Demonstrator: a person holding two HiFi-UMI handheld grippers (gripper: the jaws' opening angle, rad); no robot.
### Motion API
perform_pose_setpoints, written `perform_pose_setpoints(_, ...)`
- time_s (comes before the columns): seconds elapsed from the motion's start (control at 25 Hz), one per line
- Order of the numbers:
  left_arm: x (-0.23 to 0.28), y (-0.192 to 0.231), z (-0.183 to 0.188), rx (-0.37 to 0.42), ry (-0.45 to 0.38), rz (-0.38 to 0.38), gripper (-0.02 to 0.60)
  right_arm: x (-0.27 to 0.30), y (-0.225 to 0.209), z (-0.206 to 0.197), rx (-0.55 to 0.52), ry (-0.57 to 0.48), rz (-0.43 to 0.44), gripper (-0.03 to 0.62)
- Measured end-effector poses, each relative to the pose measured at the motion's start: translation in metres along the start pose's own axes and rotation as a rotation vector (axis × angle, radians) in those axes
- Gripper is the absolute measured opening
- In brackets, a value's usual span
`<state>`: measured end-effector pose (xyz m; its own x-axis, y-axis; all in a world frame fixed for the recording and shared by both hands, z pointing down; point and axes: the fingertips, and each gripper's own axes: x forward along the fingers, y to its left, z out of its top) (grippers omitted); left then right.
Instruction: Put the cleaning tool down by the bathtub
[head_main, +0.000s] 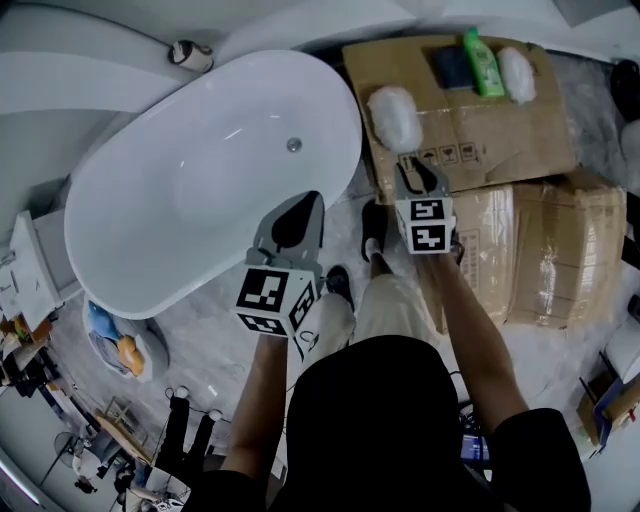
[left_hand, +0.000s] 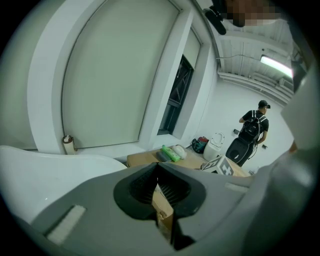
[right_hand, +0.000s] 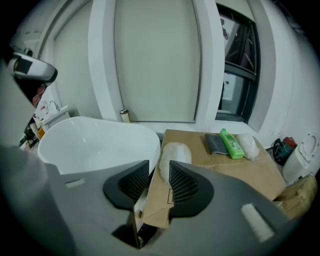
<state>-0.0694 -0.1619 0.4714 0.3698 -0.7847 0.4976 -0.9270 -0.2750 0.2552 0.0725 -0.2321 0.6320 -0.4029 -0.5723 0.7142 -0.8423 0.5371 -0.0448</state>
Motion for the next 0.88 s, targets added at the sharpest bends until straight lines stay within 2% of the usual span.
perform_pose_setpoints(0.48,-0.104,-0.024,-0.027,0.061,-0.047,-0.05,-0.002,-0.109,0.077,-0.002,-0.016,-0.112,-0.01,0.117)
perform_pose_setpoints(0.88,-0.184,-0.052,-0.051,0.056,-0.105,-0.114,-0.002,-0.203,0.159,-0.004,-0.034,-0.212,0.029,0.072)
